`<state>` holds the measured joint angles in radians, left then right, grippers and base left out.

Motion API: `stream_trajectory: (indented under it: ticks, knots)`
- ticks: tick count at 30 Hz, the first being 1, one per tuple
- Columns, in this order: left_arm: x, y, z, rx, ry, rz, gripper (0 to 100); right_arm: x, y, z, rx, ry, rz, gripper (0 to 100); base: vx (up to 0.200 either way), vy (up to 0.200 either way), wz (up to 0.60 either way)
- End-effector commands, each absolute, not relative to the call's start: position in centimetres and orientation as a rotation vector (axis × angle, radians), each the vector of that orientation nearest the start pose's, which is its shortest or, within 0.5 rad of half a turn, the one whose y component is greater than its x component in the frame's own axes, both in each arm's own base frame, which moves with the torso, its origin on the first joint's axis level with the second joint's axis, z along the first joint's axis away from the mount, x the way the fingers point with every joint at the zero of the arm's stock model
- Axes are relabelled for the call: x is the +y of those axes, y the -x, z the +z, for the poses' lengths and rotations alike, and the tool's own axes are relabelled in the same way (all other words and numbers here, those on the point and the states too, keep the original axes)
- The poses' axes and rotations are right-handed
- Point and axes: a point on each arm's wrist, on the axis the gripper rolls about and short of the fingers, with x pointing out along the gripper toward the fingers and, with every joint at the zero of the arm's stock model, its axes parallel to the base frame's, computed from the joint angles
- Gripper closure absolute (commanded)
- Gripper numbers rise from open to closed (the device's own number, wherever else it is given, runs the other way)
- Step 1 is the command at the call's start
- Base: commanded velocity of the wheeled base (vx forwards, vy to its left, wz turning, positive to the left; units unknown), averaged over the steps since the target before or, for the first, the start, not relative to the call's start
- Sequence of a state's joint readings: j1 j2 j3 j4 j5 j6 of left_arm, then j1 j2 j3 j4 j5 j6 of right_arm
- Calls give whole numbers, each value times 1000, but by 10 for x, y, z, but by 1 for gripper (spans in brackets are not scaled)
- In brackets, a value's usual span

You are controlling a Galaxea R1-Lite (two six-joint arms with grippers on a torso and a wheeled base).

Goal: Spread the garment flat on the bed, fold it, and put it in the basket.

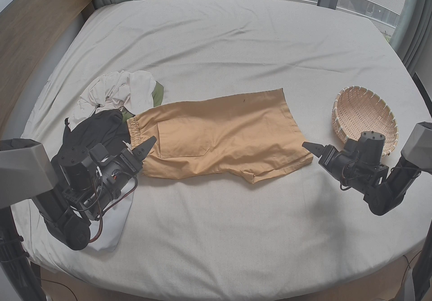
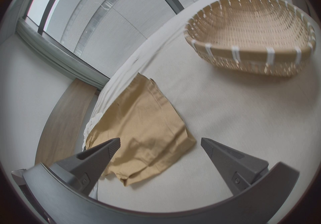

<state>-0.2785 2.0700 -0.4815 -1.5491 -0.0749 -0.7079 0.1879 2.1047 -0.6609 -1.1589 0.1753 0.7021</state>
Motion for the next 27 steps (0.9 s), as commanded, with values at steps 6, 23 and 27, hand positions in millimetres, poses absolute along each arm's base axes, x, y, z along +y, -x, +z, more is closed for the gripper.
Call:
stream_trajectory:
  ticks: [6, 23, 27]
  knots:
    - [-96, -303, 82, 178, 693, -342, 0, 90, -345, 37, 499, -733, 256, 0, 0, 0, 0]
    - [-92, -298, 78, 198, 688, -326, 0, 131, -388, 22, 379, -808, 310, 100, 0, 0, 0]
    - [-93, -298, 76, 200, 676, -325, 0, 129, -388, 22, 369, -809, 306, 100, 0, 0, 0]
